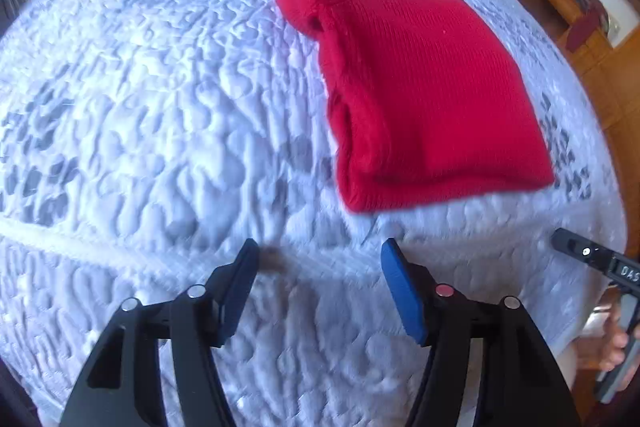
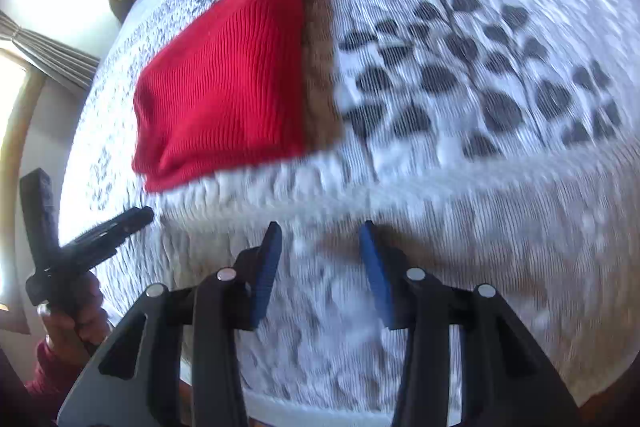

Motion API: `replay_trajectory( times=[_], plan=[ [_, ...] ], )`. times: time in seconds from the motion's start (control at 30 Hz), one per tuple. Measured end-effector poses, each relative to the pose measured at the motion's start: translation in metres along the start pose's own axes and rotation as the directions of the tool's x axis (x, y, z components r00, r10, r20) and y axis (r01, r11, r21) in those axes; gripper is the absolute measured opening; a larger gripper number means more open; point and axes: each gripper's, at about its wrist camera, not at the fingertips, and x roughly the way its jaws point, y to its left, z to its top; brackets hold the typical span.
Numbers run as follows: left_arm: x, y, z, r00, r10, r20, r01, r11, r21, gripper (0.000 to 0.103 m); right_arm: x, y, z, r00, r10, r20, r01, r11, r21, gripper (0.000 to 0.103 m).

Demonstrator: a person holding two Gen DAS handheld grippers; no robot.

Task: Fold small clothes

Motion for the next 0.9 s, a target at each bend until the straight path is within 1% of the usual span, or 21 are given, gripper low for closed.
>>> replay_trajectory(
  times=[0.03, 0.13, 0.17, 0.2, 0.23, 0.3, 0.33, 0.37, 0.4, 0.53, 0.57, 0.67, 0.83, 0.9],
  plan=[
    [-0.003, 0.001, -0.005, 1.0, 0.015, -0.006, -0.015, 1.0, 0.0, 0.072, 0.0, 0.002, -0.005, 1.0, -0.02, 0.0, 0.02, 1.0, -0.007, 0.043],
    [-0.01, 0.005, -0.022, 0.999, 0.038, -0.014, -0.039, 0.998, -0.039, 0.074, -0.004, 0.008, -0.025, 0.997, -0.078, 0.001, 0.078, 0.997, -0.026, 0.049],
    [-0.013, 0.005, -0.027, 0.999, 0.041, -0.011, -0.041, 0.998, -0.047, 0.074, -0.006, 0.013, -0.033, 0.994, -0.114, 0.008, 0.114, 0.992, -0.046, 0.052],
    [-0.016, 0.007, -0.03, 0.999, 0.048, -0.014, -0.049, 0.997, -0.052, 0.075, -0.007, 0.017, -0.036, 0.992, -0.128, 0.009, 0.129, 0.99, -0.058, 0.055],
    [-0.018, 0.009, -0.033, 0.998, 0.063, -0.019, -0.064, 0.996, -0.058, 0.075, -0.009, 0.022, -0.041, 0.989, -0.146, 0.008, 0.147, 0.986, -0.073, 0.061],
    [-0.022, 0.01, -0.041, 0.996, 0.084, -0.03, -0.087, 0.993, -0.078, 0.075, -0.008, 0.03, -0.046, 0.989, -0.15, -0.006, 0.149, 0.985, -0.089, 0.062],
    [-0.026, 0.011, -0.043, 0.996, 0.086, -0.032, -0.089, 0.992, -0.089, 0.075, -0.009, 0.033, -0.049, 0.989, -0.145, -0.011, 0.143, 0.985, -0.094, 0.067],
    [-0.031, 0.012, -0.044, 0.996, 0.088, -0.03, -0.09, 0.991, -0.099, 0.075, -0.011, 0.037, -0.05, 0.99, -0.141, -0.013, 0.139, 0.986, -0.097, 0.074],
    [-0.036, 0.012, -0.046, 0.996, 0.089, -0.021, -0.091, 0.991, -0.101, 0.075, -0.012, 0.042, -0.051, 0.99, -0.144, -0.009, 0.143, 0.984, -0.103, 0.076],
    [-0.062, 0.005, -0.042, 0.991, 0.128, 0.035, -0.125, 0.989, -0.076, 0.076, -0.03, 0.063, -0.051, 0.982, -0.185, 0.047, 0.19, 0.972, -0.14, 0.081],
    [-0.069, 0.002, -0.039, 0.99, 0.13, 0.046, -0.126, 0.989, -0.073, 0.076, -0.03, 0.071, -0.046, 0.98, -0.189, 0.057, 0.196, 0.97, -0.143, 0.082],
    [-0.088, 0.001, -0.034, 0.989, 0.127, 0.08, -0.121, 0.99, -0.078, 0.076, -0.047, 0.077, -0.039, 0.977, -0.195, 0.091, 0.207, 0.968, -0.145, 0.084],
    [-0.114, -0.01, -0.03, 0.982, 0.133, 0.131, -0.124, 0.989, -0.078, 0.076, -0.067, 0.096, -0.036, 0.967, -0.215, 0.139, 0.236, 0.959, -0.155, 0.086],
    [-0.127, -0.013, -0.033, 0.98, 0.136, 0.147, -0.127, 0.989, -0.071, 0.077, -0.074, 0.103, -0.035, 0.964, -0.218, 0.153, 0.241, 0.959, -0.152, 0.087]
  ],
)
